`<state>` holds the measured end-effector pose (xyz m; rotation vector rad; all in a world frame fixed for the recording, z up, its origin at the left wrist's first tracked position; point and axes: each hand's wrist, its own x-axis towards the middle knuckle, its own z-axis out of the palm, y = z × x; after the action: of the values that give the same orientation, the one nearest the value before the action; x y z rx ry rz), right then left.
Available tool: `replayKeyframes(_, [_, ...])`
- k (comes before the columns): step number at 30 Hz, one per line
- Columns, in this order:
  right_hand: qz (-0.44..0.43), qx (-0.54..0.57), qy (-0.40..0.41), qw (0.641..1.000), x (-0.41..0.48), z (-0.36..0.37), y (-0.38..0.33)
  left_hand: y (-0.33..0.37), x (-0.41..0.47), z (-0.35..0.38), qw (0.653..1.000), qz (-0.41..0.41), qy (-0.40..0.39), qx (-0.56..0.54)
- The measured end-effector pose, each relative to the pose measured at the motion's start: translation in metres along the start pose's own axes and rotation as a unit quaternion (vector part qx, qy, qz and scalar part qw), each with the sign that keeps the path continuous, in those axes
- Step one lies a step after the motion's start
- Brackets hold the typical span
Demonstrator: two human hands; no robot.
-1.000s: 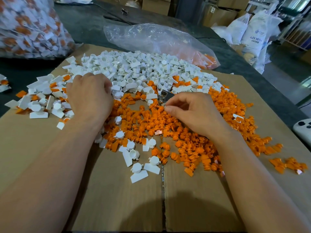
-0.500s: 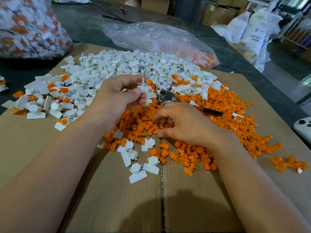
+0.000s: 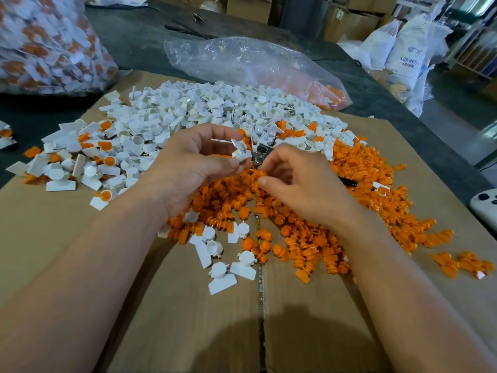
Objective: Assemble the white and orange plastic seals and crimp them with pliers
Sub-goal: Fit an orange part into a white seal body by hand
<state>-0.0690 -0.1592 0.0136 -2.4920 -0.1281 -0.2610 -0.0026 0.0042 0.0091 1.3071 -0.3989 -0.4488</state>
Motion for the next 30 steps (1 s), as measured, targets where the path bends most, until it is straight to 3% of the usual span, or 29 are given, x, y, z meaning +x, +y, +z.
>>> replayKeyframes(3, [-0.002,0.057,0.056,0.997,0.0008,-0.002,0.0004,0.0007,-0.001,0.0011,1.0,-0.009,-0.016,-0.004])
replayKeyframes(12, [-0.019,0.145,0.117,0.982,0.0023,-0.0006,-0.0006,-0.0015,-0.0006,0.001,0.999,0.003,-0.028,0.021])
replayKeyframes(30, [-0.048,0.16,0.124,0.978,0.0012,0.0004,-0.0044,-0.0014,-0.0019,0.0016,0.998,0.004,-0.041,0.051])
